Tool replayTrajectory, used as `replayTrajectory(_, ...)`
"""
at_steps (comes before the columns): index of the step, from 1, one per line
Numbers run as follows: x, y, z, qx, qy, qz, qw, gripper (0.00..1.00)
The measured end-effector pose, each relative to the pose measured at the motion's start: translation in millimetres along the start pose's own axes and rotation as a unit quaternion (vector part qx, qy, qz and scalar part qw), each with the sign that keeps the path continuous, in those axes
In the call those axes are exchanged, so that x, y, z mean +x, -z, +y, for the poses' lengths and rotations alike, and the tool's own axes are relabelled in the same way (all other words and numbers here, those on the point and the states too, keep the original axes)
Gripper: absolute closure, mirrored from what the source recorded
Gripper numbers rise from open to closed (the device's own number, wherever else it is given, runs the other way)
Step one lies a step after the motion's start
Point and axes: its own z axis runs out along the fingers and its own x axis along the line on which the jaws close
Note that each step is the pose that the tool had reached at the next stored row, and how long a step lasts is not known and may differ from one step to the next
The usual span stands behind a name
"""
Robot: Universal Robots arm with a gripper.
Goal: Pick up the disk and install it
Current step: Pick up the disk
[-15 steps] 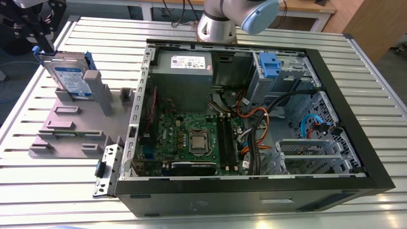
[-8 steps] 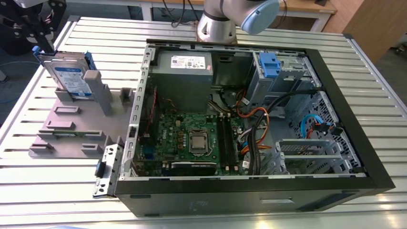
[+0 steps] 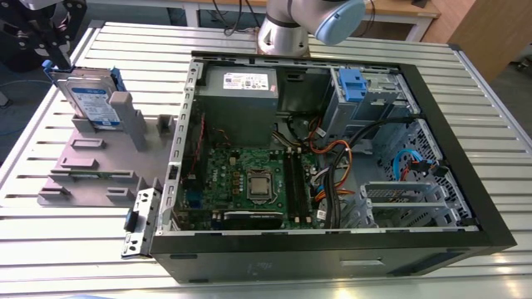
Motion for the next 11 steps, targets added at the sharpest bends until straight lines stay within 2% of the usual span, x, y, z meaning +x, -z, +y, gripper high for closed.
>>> replayTrajectory(11, 0.0, 0.0, 0.0, -0.0002, 0.009, 0.0003, 0.99996, 0.89)
